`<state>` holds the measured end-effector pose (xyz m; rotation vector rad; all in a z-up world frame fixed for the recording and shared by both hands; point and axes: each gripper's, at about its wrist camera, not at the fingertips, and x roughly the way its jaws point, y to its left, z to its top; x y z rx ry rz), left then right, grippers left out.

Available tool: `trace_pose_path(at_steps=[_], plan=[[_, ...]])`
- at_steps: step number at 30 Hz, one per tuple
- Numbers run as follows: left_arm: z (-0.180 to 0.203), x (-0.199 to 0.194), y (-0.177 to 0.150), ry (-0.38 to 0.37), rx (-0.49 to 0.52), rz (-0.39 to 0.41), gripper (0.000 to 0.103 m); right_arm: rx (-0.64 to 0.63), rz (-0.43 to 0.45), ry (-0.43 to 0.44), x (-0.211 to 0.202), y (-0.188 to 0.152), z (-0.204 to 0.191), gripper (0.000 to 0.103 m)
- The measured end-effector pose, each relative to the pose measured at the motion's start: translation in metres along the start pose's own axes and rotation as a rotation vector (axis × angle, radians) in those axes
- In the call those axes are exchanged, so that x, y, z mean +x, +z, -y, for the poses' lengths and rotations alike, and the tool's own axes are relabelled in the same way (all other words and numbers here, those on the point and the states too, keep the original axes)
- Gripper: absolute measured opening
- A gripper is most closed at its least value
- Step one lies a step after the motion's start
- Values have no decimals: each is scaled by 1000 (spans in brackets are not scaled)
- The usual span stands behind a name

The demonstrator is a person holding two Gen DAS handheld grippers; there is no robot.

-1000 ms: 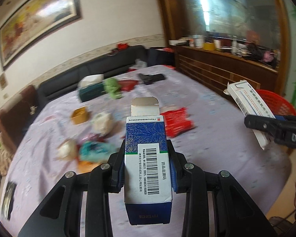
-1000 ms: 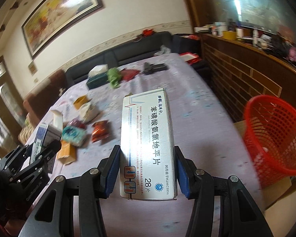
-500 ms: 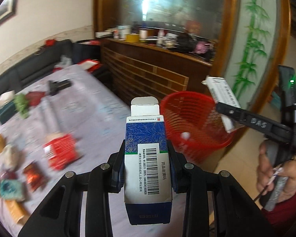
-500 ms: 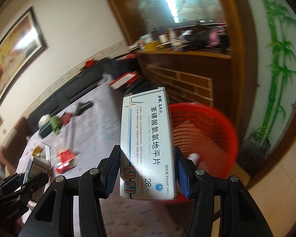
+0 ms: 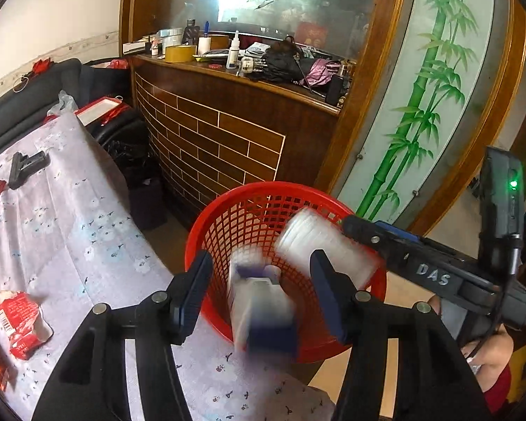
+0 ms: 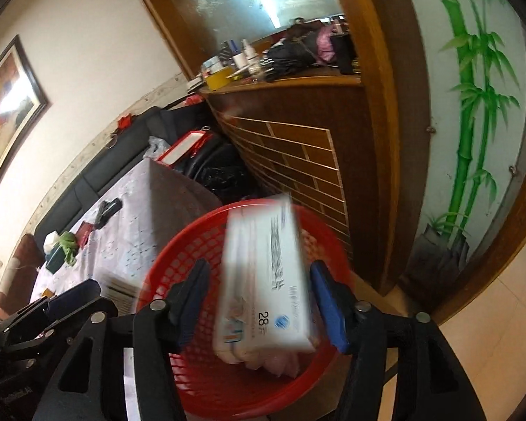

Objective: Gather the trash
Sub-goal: 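Swing both open tools back over the table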

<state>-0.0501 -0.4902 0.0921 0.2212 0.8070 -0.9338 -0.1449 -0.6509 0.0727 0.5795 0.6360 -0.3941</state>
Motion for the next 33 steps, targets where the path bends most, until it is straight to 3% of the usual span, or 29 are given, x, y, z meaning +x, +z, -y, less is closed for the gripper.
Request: trace_pose_path(at_steps=[5,9,21,27,31,33], plan=[[-10,-16,-15,14,-15,6,58,24,12,16,-9,-5,9,64],[-28,-39,-34,78,-27,17,62,17,13,58,-19,-14,1,64],[-121,-129,-100,239,-181,50,62,-178,-72,210,-17,-56,-109,64],[-189,-187,-136,368,-318,94,62,-266,-120,252,-8,-80,-159,64],[-246,-232,-161,470,-457,139,63,-309,-150,267,-3,-94,-186,64],[-286,-254,-177,512,-577,156,63,-327,-157,270,-1,-99,-197,64]])
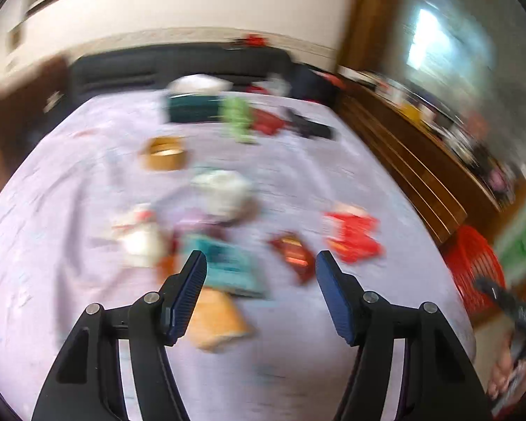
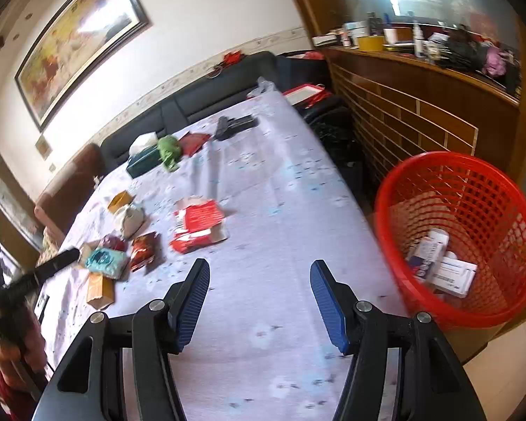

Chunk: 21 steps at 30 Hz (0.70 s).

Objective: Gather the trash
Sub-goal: 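Swing both open tools back over the table, then grasp the red-white wet-wipe pack with the left tool while the right tool grasps the red wrapper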

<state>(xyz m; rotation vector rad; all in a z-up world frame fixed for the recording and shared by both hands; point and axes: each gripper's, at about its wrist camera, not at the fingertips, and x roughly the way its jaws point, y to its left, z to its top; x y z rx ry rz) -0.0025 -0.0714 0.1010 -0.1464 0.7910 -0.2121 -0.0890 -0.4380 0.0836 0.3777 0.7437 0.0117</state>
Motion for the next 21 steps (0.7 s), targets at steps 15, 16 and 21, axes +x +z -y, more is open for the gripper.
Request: trace_pose_path(at_steps=[15,16,21], plan=[[-110,101,43,94,-335,-201,63,-80,-43,18,19,-6,-41,64],[-112,106,42,104,-342,-208,63,-78,-43,17,18,-6,-39,64],[-115,114,35,117,-326,-220,58,-65,-44,4,19,-3,-32,64]])
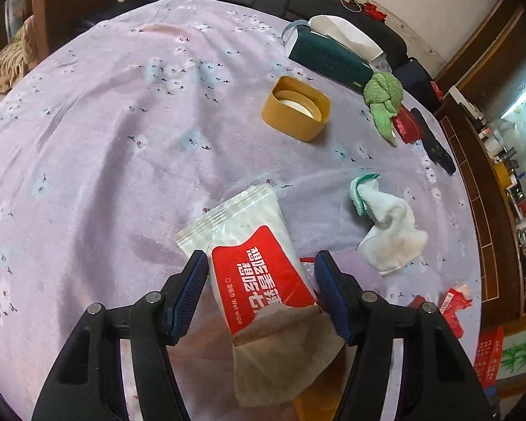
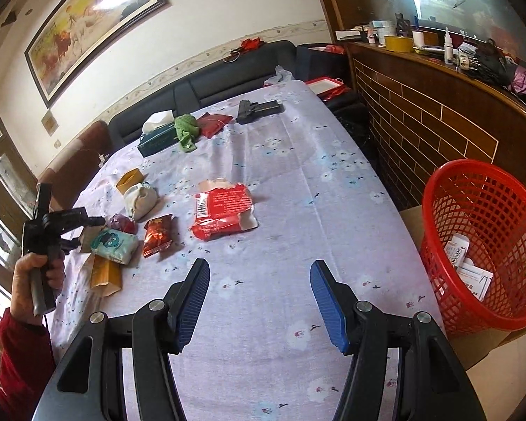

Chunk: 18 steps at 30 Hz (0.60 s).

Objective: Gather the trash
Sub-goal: 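Grasp the red-white wet-wipe pack with the left tool while the right tool grasps the red wrapper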

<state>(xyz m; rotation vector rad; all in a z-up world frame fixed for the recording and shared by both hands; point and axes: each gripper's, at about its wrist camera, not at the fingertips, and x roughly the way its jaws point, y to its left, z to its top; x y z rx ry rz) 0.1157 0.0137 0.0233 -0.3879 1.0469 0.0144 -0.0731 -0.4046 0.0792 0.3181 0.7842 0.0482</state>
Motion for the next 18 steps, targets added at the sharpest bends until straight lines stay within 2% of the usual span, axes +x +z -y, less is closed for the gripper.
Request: trace_pose_path(at_steps=[4,9,11,14,18], plan=[[-6,2,-7,17,19,25,42,5,-9,2,6,6,1,64],[-6,0,-17,26,58,92,39,12,-24,14,24,24,-6,66],[-7,-1,-19,11,60,118,38,16,-49,21,39,33,-10,71],[-8,-2,-20,-12,76,154,37,34,-90,47,67,45,-16,72],[-9,-10,-19,-38,83,200,37,29,-123,30,109,62,-26,72]])
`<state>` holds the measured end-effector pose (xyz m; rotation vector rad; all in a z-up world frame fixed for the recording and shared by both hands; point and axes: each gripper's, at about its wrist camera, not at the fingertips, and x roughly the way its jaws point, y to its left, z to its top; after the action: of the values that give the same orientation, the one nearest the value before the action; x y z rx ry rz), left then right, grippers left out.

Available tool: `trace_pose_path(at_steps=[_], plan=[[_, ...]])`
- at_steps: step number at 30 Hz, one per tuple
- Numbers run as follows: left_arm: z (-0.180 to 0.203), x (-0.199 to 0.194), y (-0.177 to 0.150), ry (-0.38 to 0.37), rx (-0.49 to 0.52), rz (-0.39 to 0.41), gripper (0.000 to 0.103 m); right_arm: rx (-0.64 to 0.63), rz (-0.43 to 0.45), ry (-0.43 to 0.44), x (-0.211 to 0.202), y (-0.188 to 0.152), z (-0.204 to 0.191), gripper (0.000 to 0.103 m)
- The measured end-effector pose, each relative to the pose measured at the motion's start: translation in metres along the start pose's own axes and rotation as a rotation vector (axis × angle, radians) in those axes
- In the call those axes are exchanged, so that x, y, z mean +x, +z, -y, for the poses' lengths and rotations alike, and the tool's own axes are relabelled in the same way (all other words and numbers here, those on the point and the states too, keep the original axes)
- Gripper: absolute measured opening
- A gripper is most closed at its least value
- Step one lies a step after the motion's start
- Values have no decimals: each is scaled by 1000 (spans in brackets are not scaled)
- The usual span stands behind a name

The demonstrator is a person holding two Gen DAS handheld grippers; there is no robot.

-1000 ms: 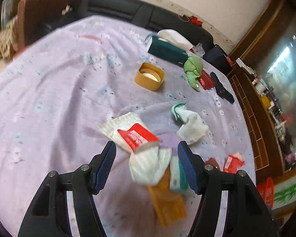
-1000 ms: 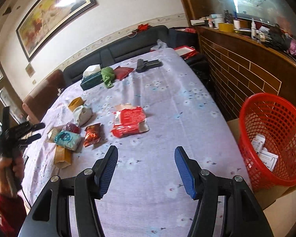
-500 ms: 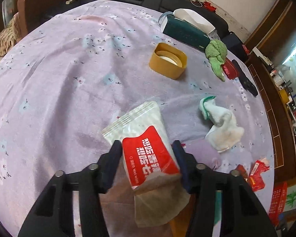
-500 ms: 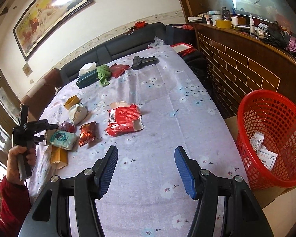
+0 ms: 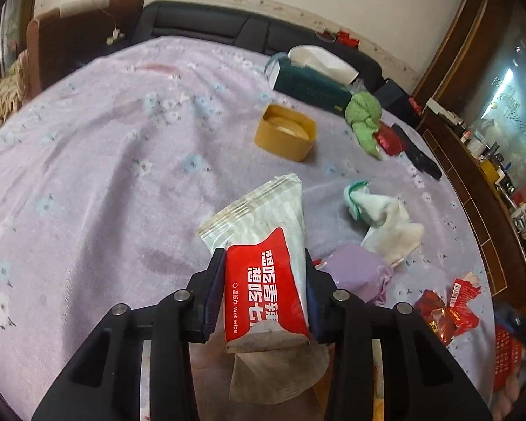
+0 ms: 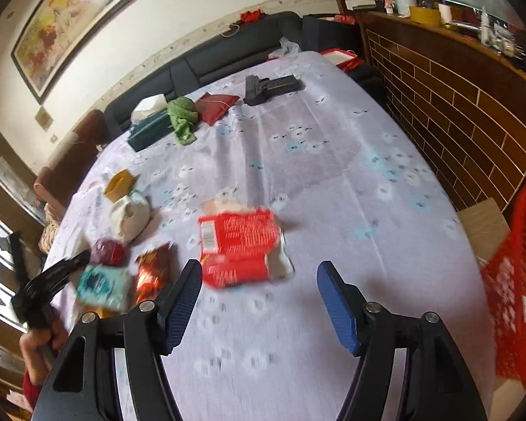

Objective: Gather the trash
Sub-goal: 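Grasp the red-white wet-wipe pack with the left tool while the right tool grasps the red wrapper, then lift the wet-wipe pack with the left tool while the right tool carries the red wrapper toward the basket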

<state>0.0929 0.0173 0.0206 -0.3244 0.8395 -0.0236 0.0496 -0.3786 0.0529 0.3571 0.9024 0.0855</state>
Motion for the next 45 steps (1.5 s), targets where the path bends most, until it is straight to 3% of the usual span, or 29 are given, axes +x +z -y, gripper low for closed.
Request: trace_pose_path(at_steps=[2,5,12,13,14,17,20,25,33,36,45], plan=[[-3,-6,1,-30,-12,21,37,-45,-8,-11,17,10,-7,72],[0,-15,0,-15,8,67,37,-135,-8,-40,42,26,-15,72],[11,-30,-1,-23,51,139,38,-254,-66,20,80,38,-16,70],[12,-30,-1,-21,57,141,38,-270,-73,24,83,36,-18,54],[13,-31,-1,-30,61,140,38,-289,-80,24,84,33,-21,31],[14,-30,-1,-24,69,136,38,-297,-102,22,81,24,-24,14],[15,-27,-1,-24,70,123,38,-267,-71,50,66,15,-23,6],[8,-17,0,-2,46,81,38,-162,14,110,36,-2,-24,4],[-8,-6,2,34,-22,38,44,-181,116,103,18,-38,-47,4],[-14,-6,3,37,-50,35,50,-179,142,113,13,-42,-44,4],[-19,-2,2,118,-48,25,48,-143,166,145,9,-39,-33,4]])
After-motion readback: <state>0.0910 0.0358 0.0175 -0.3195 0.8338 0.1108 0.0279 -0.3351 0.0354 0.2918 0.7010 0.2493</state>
